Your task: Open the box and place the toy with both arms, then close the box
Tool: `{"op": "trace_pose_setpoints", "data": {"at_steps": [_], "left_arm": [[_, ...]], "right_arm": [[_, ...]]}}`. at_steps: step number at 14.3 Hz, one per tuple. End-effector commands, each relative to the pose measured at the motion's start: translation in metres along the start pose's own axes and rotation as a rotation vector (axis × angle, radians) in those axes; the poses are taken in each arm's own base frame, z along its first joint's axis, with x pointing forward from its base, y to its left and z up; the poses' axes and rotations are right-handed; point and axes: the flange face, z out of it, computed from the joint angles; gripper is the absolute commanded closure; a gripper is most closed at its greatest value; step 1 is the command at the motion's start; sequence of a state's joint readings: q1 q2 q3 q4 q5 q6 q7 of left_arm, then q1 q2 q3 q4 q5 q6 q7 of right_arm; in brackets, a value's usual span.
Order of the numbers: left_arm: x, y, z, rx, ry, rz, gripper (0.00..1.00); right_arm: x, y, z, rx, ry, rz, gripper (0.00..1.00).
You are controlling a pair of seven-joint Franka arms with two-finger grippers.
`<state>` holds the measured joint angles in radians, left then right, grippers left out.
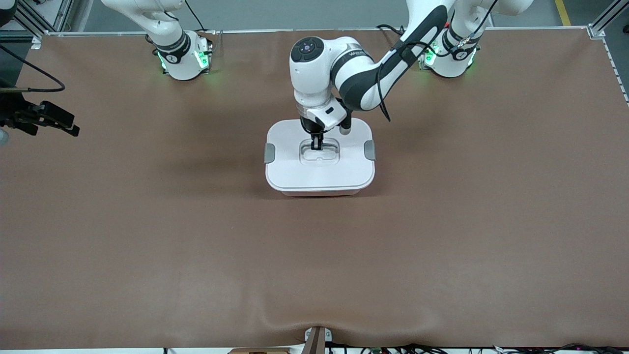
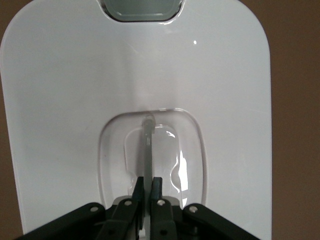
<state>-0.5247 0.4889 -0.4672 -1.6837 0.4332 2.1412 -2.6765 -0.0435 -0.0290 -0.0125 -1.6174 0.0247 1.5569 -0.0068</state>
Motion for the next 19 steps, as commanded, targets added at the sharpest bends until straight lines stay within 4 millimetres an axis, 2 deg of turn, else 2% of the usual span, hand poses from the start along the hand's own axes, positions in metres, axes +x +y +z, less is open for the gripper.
{"op": "trace_pose_setpoints", "data": {"at_steps": [1,11,15,18,19], "left_arm": [[0.003,-0.014,0.009,-0.007,0.0,0.042,1.0],[0.001,-0.021,0.026,-0.019,-0.069,0.065,1.0],[0.007,-0.013,0.003,-0.017,-0.077,0.019,1.0],[0.009,-0.014,-0.006,-0.013,-0.067,0.012,0.99],[0.007,-0.017,-0.008,-0.009,-0.065,0.017,0.6]], "right_arm": [[0.001,0.0,-0.004,0.003,0.001,0.004,0.0],[0.001,0.0,-0.003,0.003,-0.002,0.004,0.0],[0.001,0.0,-0.004,0.003,-0.001,0.004,0.0],[0.001,0.0,-0.004,0.003,0.001,0.004,0.0],[0.001,0.0,-0.004,0.003,-0.001,0.004,0.0]]}}
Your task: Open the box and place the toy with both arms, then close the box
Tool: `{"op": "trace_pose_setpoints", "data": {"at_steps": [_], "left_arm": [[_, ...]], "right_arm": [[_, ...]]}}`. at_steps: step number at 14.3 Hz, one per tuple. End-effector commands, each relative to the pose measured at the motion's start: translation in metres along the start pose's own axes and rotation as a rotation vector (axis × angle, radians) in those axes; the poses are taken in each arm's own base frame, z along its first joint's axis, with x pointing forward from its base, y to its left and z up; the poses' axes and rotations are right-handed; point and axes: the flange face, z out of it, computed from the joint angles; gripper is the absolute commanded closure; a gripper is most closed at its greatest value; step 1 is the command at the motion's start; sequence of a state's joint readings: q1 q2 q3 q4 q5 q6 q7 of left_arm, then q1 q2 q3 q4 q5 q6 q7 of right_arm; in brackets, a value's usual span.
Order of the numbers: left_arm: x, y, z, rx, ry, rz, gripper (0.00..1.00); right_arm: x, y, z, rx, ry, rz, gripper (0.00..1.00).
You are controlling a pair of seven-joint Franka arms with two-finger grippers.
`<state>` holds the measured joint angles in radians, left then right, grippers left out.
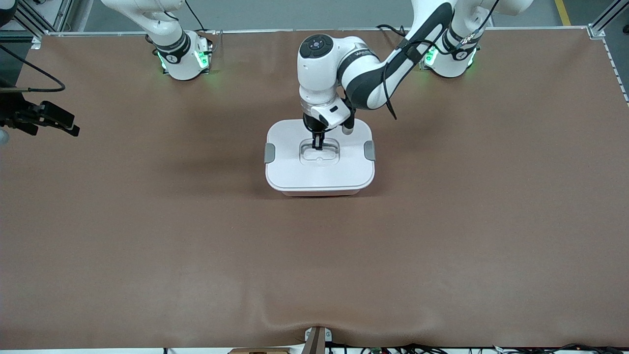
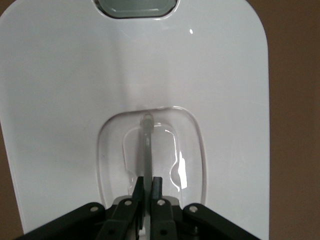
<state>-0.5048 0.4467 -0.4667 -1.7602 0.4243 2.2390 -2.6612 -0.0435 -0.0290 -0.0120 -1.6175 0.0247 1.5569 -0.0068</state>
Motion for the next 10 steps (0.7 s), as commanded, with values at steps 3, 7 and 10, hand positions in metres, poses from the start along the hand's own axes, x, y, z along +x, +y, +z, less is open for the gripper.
{"op": "trace_pose_setpoints", "data": {"at_steps": [3,7,10], "left_arm": [[-0.004,-0.013,-0.011,0.028,0.004,0.013,0.0],[-0.005,0.005,-0.038,0.038,0.012,-0.026,0.0],[0.0,0.013,-0.069,0.045,0.045,-0.045,0.0]], "right_arm": [[0.001,0.0,-0.004,0.003,-0.001,0.005,0.0],[0.001,0.0,-0.004,0.003,-0.001,0.005,0.0],[0.001,0.003,-0.004,0.003,0.0,0.009,0.0]]}}
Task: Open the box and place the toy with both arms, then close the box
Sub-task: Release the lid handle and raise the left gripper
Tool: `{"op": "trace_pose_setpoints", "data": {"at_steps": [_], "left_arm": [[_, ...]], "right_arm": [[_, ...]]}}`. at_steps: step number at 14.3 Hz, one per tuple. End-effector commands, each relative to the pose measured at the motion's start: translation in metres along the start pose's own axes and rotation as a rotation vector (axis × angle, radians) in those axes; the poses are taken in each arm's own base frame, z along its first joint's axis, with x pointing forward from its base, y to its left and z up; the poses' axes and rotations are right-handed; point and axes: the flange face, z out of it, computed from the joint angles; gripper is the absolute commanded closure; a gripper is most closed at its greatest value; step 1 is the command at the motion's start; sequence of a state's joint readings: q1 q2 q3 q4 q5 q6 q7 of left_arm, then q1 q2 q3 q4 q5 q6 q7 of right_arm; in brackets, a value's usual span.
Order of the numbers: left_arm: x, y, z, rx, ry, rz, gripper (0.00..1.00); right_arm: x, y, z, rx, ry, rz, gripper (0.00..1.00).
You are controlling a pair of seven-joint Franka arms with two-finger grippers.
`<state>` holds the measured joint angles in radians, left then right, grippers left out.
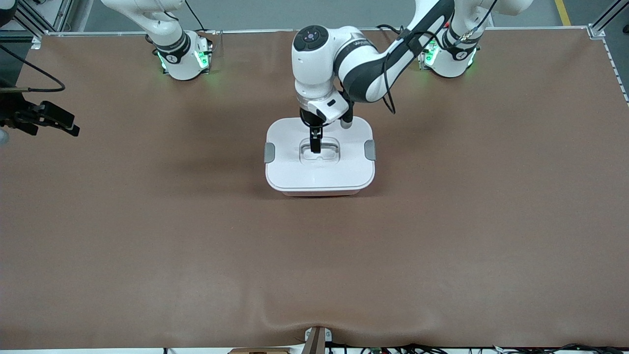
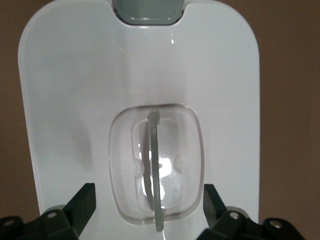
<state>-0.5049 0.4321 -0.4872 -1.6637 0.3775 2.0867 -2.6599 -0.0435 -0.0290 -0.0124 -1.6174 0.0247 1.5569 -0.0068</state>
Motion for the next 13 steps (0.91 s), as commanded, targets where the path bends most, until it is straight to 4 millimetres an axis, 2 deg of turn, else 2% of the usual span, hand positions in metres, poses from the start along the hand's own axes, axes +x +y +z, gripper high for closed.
{"op": "trace_pose_setpoints", "data": {"at_steps": [1,6,9,13], "left_arm": [[0.007,0.001,-0.04,0.019,0.011,-0.012,0.0],[0.03,0.012,-0.081,0.026,0.017,0.007,0.0],[0.072,0.043,-0.118,0.038,0.021,0.023,0.0],[0.14,0.086,-0.148,0.088,0.049,0.08,0.0]], "right_arm": [[0.001,0.002,-0.004,0.003,0.0,0.007,0.0],[0.001,0.0,-0.004,0.003,-0.002,0.004,0.0],[0.001,0.001,-0.004,0.003,-0.002,0.006,0.0],[0.001,0.003,-0.004,0.003,-0.002,0.01,0.0]]}}
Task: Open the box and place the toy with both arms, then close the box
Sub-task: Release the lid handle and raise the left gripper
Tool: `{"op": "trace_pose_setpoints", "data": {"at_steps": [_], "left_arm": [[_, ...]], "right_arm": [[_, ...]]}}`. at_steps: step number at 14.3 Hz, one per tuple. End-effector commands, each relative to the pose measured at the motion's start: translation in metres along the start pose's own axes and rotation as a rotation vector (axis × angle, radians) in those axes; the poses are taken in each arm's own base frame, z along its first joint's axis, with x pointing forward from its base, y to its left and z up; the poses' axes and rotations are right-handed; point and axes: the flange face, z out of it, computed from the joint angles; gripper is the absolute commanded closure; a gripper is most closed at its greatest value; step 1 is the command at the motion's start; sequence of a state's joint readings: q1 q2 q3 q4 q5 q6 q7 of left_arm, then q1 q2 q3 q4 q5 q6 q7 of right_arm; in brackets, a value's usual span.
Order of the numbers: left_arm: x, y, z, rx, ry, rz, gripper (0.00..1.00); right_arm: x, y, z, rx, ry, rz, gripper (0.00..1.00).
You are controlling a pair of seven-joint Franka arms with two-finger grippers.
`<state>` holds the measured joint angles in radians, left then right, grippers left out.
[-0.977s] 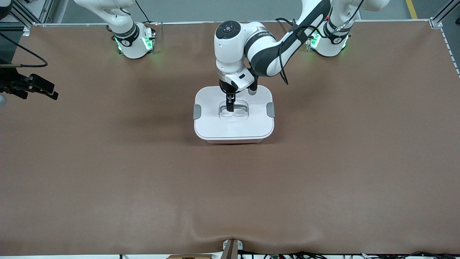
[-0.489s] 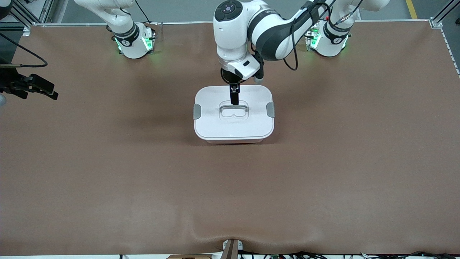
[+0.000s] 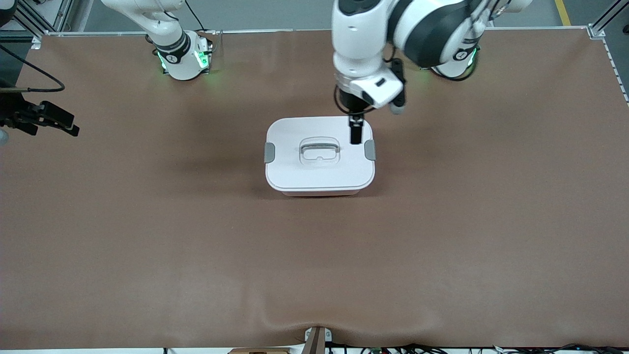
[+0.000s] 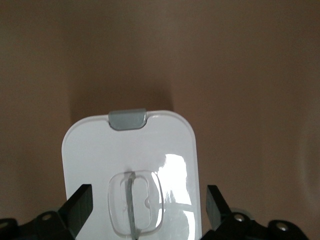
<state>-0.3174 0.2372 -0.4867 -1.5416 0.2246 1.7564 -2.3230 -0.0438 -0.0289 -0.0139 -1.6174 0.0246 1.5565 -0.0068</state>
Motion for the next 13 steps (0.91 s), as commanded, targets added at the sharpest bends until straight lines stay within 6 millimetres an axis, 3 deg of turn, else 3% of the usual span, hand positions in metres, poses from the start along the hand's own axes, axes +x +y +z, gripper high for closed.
{"op": "trace_pose_setpoints", "data": {"at_steps": [1,7,10,13], "left_arm": [[0.043,0.014,-0.024,0.027,0.012,0.052,0.0],[0.172,0.05,-0.046,0.091,-0.008,0.188,0.0],[0.208,0.059,-0.055,0.079,-0.019,0.286,0.0],[0.223,0.067,-0.064,0.056,-0.034,0.369,0.0]], "right_arm": [[0.001,0.002,-0.004,0.003,0.0,0.009,0.0],[0.001,0.001,-0.004,0.003,-0.002,0.007,0.0],[0.001,0.001,-0.004,0.003,-0.002,0.007,0.0],[0.0,0.001,-0.008,0.003,0.006,0.008,0.0]]}}
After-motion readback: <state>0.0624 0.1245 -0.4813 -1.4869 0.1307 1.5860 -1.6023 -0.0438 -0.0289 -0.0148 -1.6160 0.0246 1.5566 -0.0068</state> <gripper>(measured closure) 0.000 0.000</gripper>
